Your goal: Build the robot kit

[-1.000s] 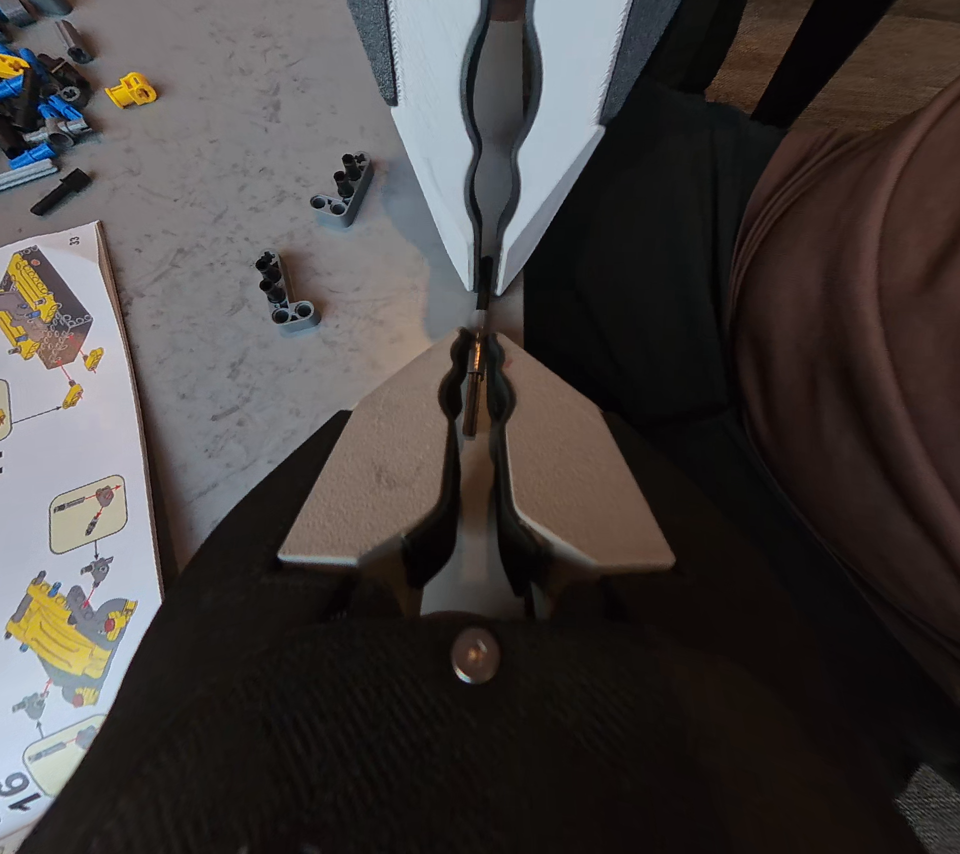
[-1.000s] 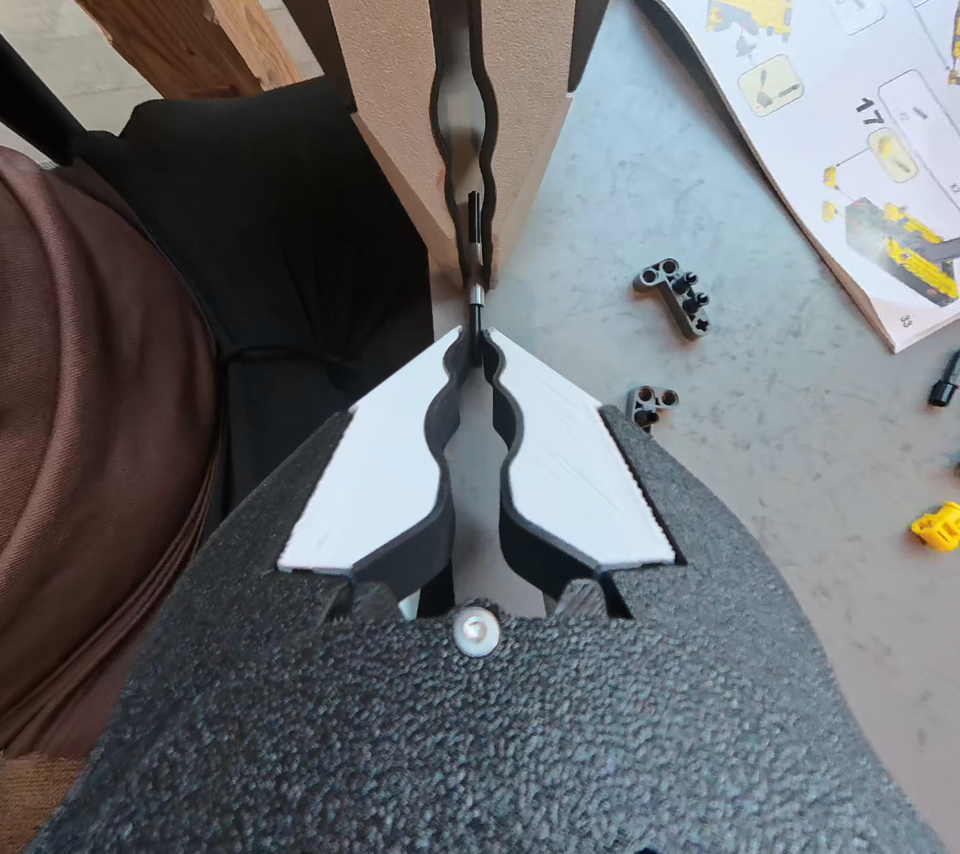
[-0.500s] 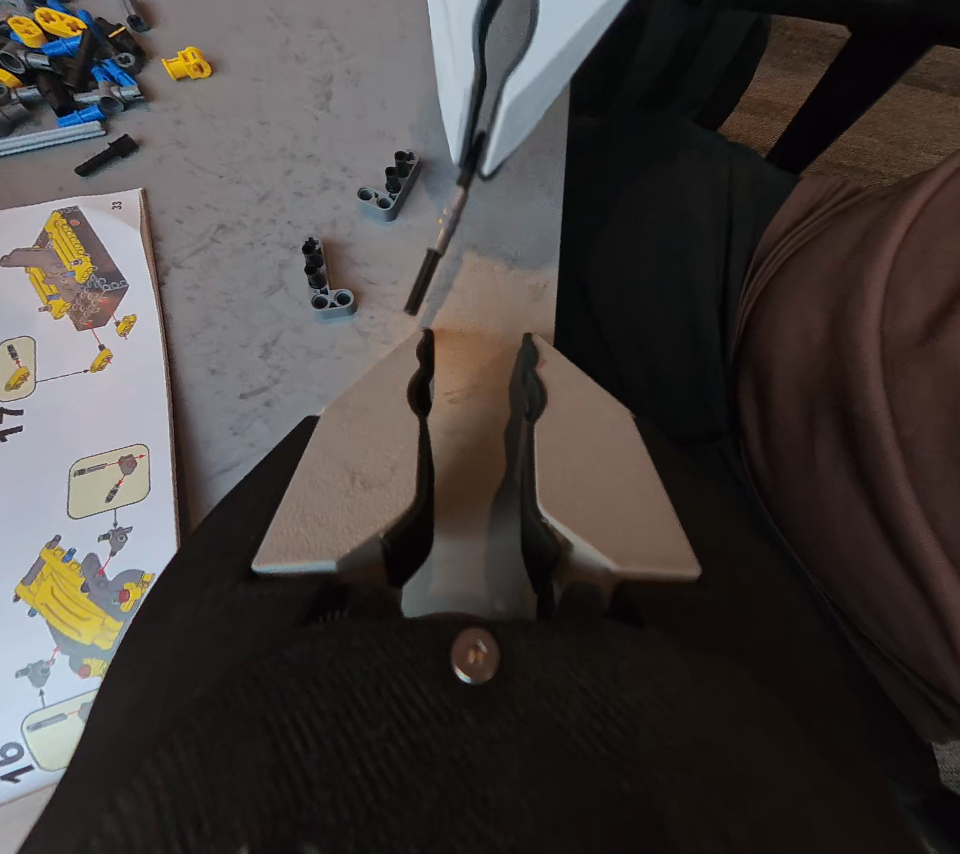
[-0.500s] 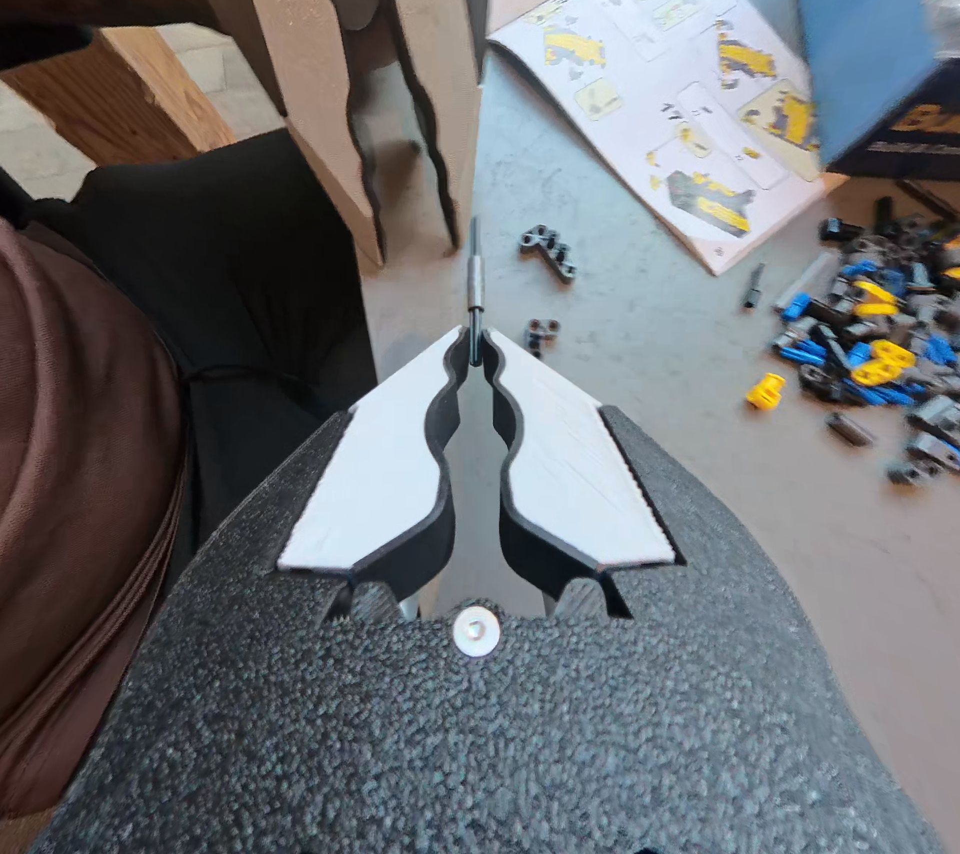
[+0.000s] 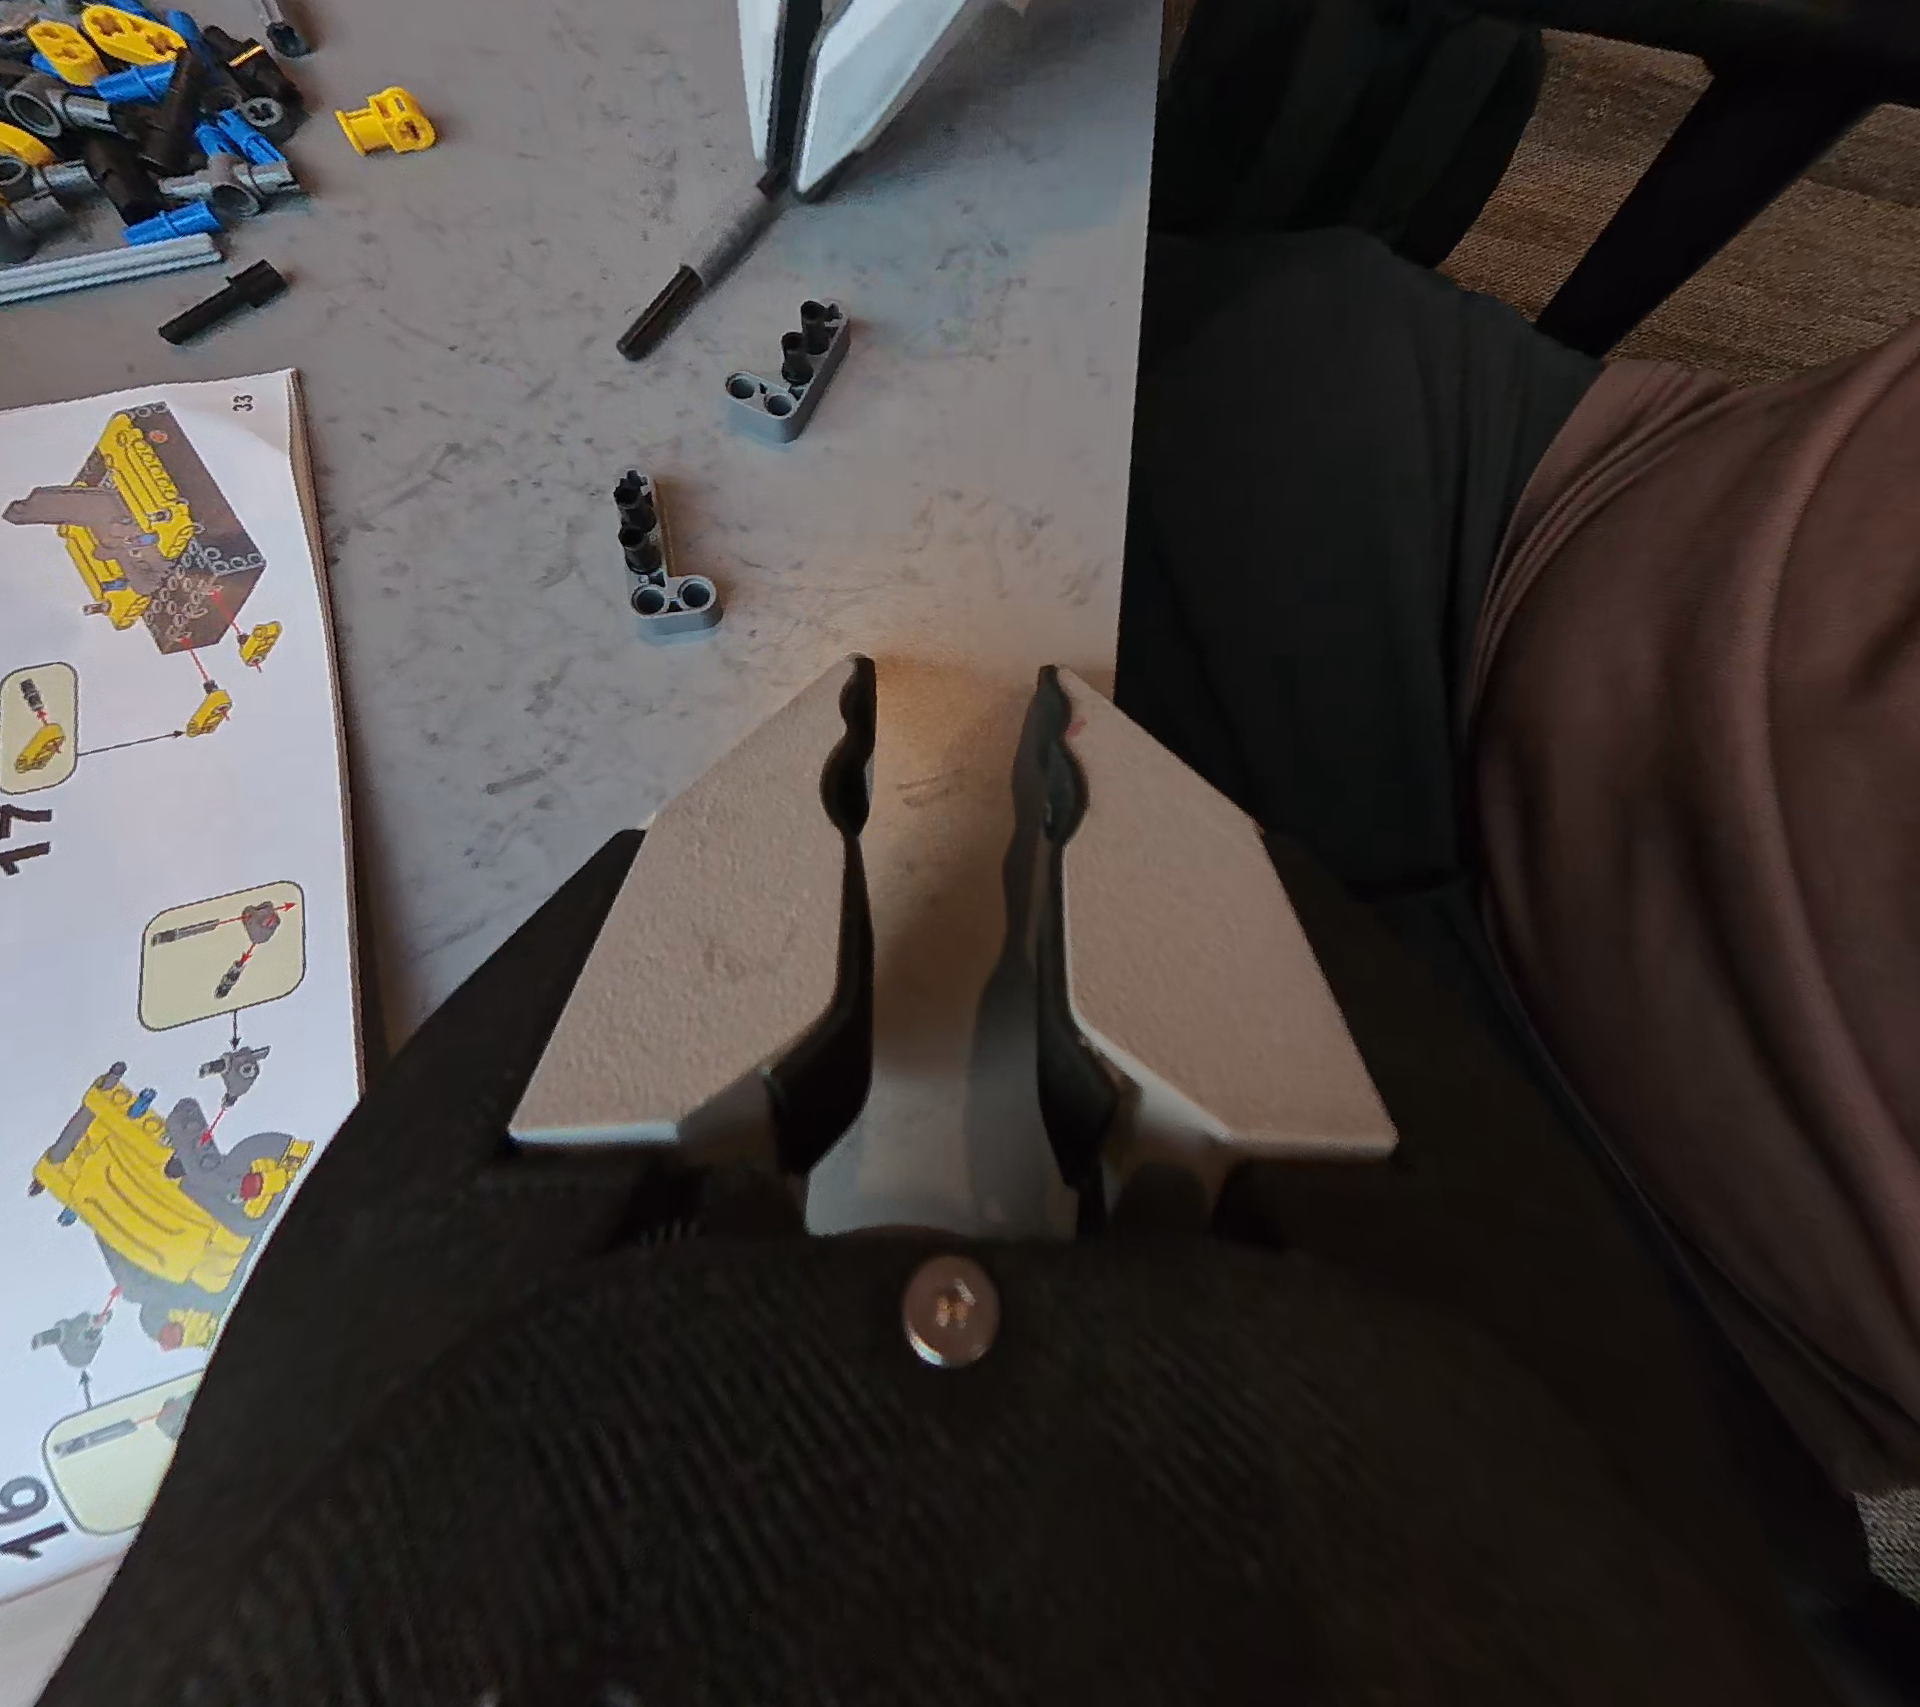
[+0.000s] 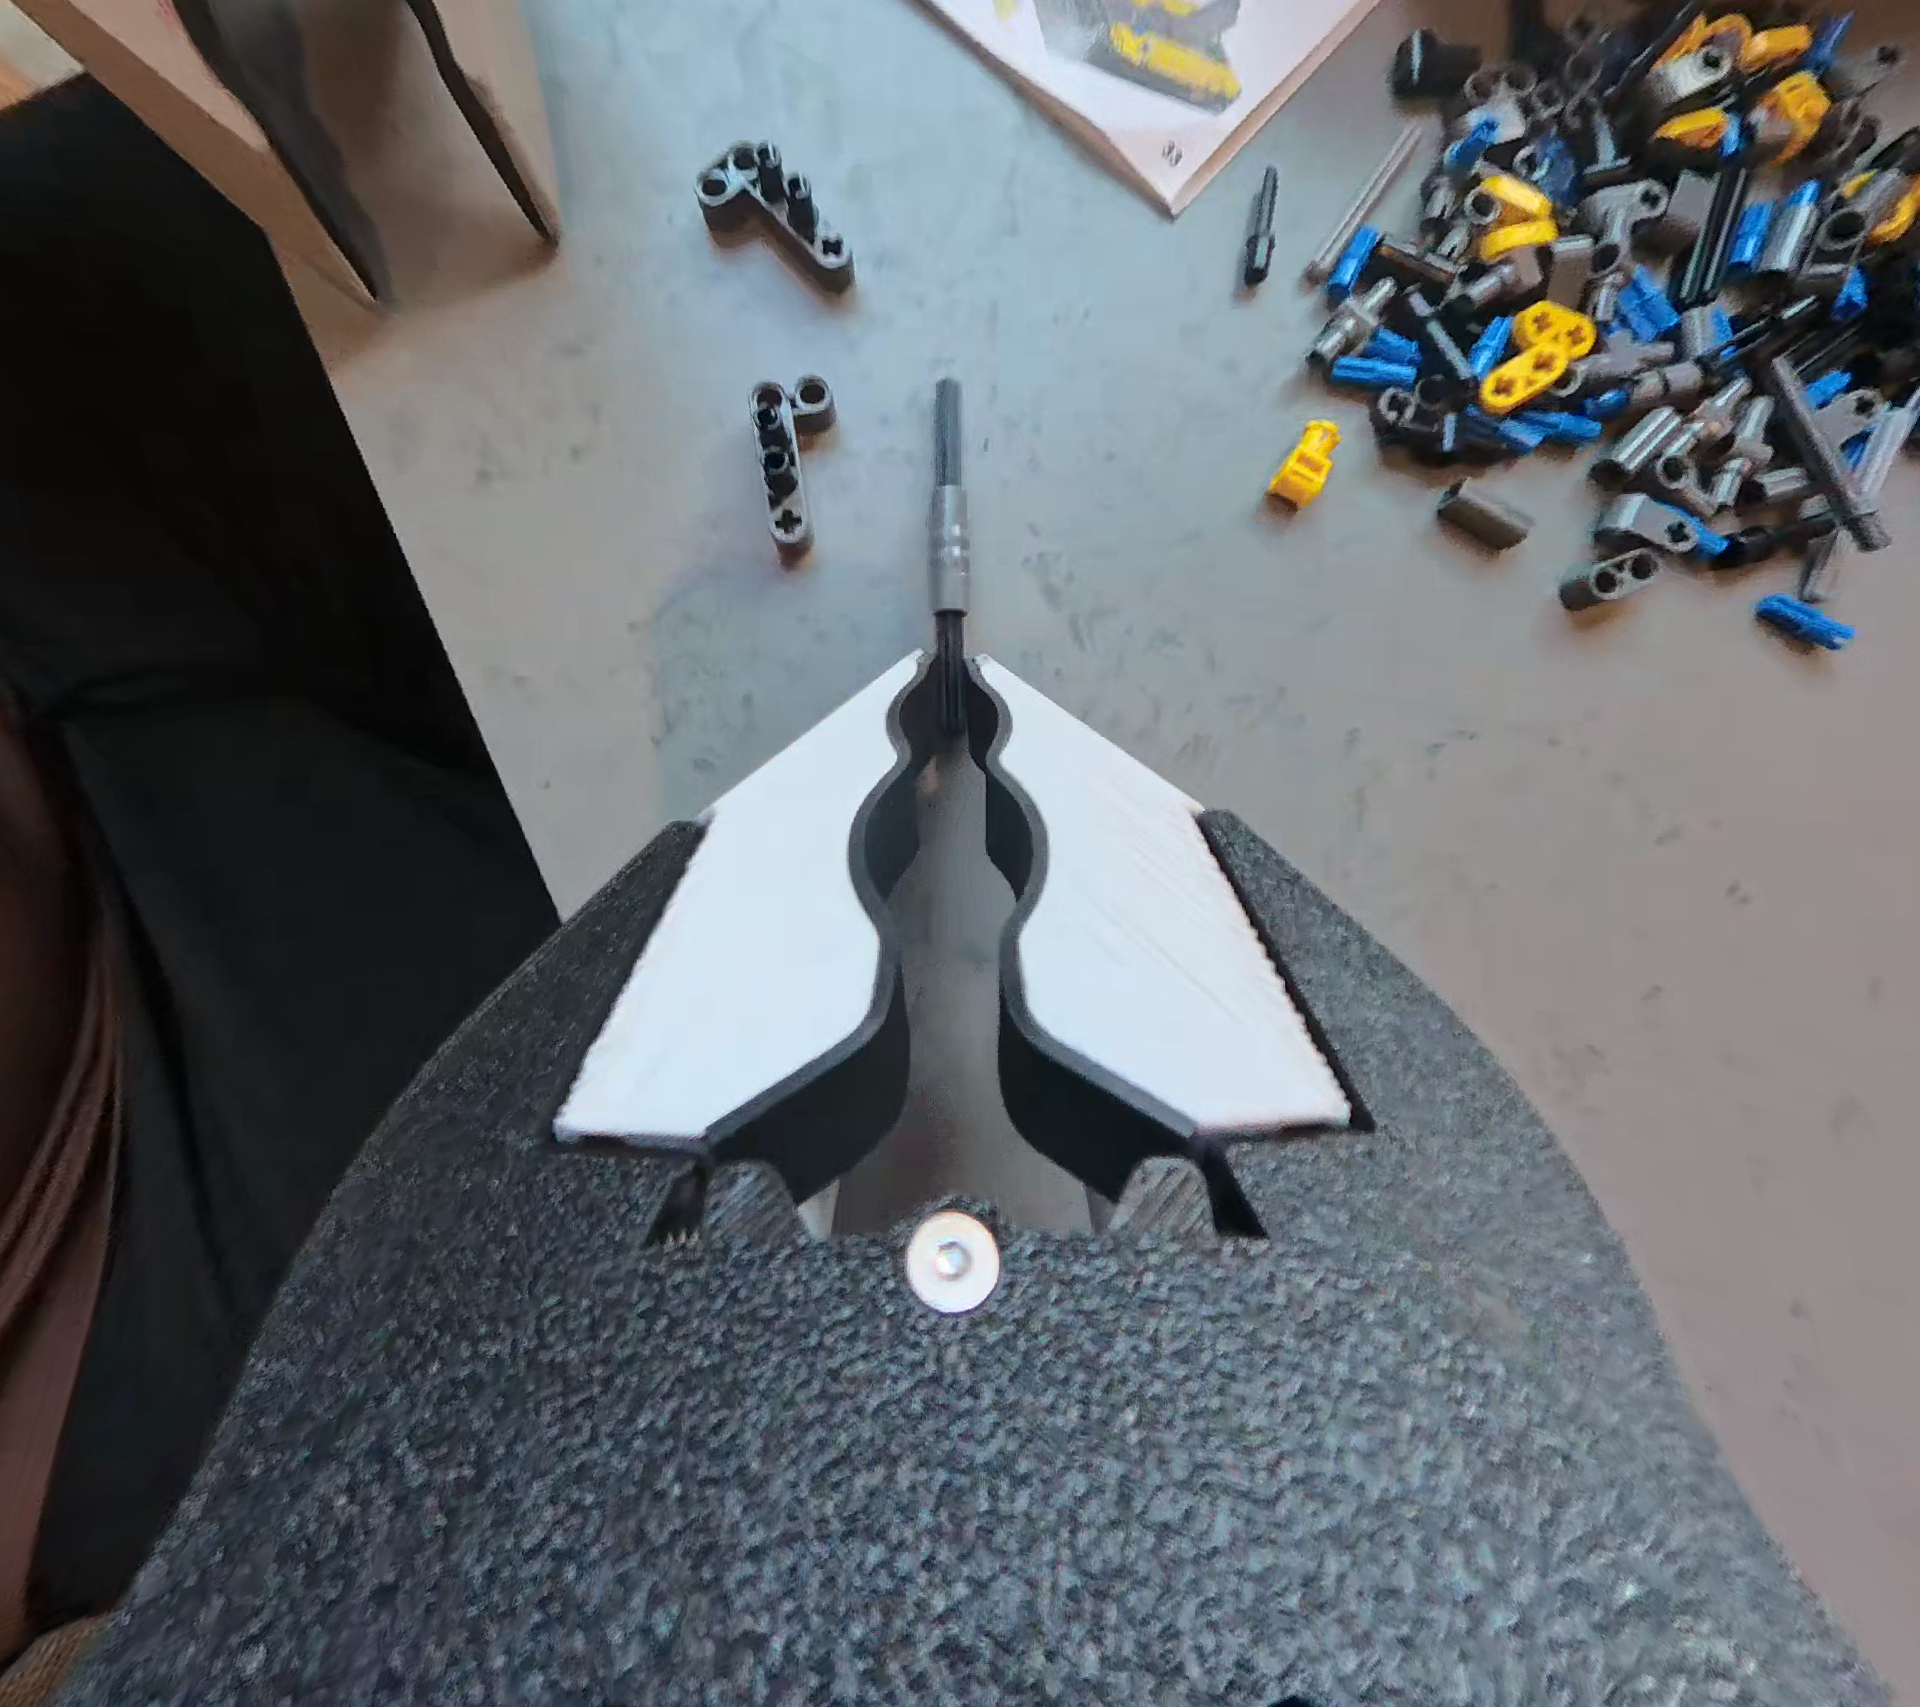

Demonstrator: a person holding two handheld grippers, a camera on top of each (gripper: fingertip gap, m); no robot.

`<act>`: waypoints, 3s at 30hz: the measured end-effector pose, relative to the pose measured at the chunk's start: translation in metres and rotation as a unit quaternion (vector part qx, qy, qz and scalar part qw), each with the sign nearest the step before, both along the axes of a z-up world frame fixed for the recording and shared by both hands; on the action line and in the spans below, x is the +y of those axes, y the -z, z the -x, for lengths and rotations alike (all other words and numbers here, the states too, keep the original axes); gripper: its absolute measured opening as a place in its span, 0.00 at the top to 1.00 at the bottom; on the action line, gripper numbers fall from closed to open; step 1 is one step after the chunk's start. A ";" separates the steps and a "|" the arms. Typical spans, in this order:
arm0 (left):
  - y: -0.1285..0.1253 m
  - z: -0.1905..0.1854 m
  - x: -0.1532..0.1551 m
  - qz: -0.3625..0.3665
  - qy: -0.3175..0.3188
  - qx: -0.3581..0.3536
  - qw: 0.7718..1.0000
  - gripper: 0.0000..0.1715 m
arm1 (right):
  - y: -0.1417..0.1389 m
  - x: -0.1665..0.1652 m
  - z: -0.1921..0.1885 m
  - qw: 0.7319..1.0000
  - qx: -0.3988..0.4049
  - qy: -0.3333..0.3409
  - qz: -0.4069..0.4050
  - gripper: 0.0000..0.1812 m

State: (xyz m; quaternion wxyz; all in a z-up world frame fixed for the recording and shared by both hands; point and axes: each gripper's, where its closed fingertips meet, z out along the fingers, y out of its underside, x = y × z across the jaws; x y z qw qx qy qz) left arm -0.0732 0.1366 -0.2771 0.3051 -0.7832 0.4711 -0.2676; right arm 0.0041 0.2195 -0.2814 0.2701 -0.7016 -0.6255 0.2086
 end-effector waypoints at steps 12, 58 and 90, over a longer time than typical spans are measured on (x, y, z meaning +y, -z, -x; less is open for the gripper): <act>0.001 0.002 0.006 -0.013 -0.022 0.011 1.000 0.92 | -0.070 0.007 0.027 0.973 0.229 0.026 -0.011 0.79; 0.003 0.001 0.034 -0.136 -0.106 0.093 0.981 1.00 | -0.045 0.009 0.055 0.978 0.188 0.023 -0.092 0.82; 0.003 0.001 0.034 -0.129 -0.106 0.089 0.982 1.00 | -0.044 0.008 0.055 0.978 0.187 0.020 -0.093 0.83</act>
